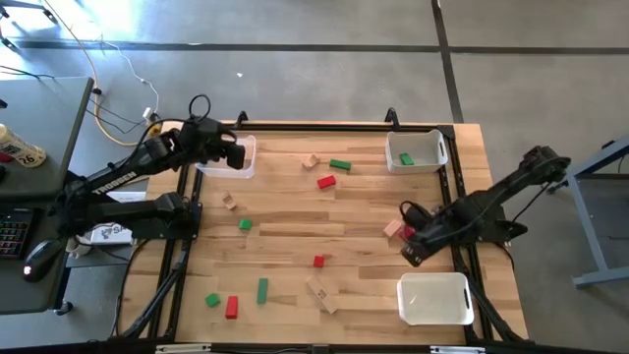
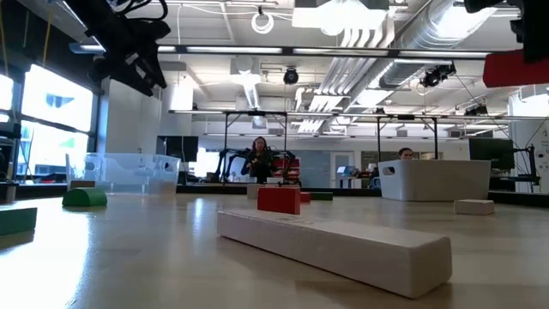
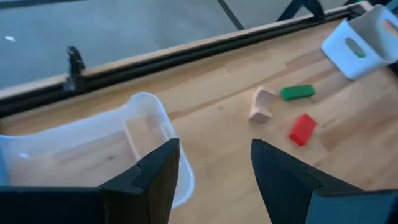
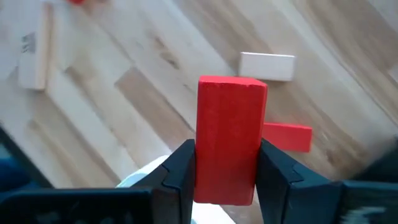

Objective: Sort & place blocks by color
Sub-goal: Put the red block into the white bin

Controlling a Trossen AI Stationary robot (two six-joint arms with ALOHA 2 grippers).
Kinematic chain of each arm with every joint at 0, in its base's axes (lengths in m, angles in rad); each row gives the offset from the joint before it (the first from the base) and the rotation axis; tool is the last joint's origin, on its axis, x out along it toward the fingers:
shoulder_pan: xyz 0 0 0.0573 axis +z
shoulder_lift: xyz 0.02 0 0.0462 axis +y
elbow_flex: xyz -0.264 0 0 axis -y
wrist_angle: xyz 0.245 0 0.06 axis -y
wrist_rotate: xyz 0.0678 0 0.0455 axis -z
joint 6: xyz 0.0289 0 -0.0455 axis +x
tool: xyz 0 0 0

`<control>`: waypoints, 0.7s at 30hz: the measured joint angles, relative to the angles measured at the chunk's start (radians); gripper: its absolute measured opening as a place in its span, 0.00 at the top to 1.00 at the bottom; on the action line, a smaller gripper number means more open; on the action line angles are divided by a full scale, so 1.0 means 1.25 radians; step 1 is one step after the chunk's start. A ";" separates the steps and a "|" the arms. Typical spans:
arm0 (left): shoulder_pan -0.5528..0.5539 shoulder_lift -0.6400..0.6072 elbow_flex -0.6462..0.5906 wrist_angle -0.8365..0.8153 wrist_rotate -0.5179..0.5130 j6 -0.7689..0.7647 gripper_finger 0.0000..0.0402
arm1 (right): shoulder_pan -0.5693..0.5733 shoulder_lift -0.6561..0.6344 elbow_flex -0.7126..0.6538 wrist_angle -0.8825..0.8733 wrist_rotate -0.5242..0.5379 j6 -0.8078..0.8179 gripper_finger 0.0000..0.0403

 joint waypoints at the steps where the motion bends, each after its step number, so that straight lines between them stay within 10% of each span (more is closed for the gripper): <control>1: -0.013 0.000 0.000 0.000 0.002 -0.015 0.54 | 0.011 0.000 0.000 0.011 0.000 -0.003 0.75; 21: -0.391 0.000 0.000 -0.031 0.031 -0.407 0.54 | 0.312 0.118 0.000 0.142 -0.021 0.120 0.75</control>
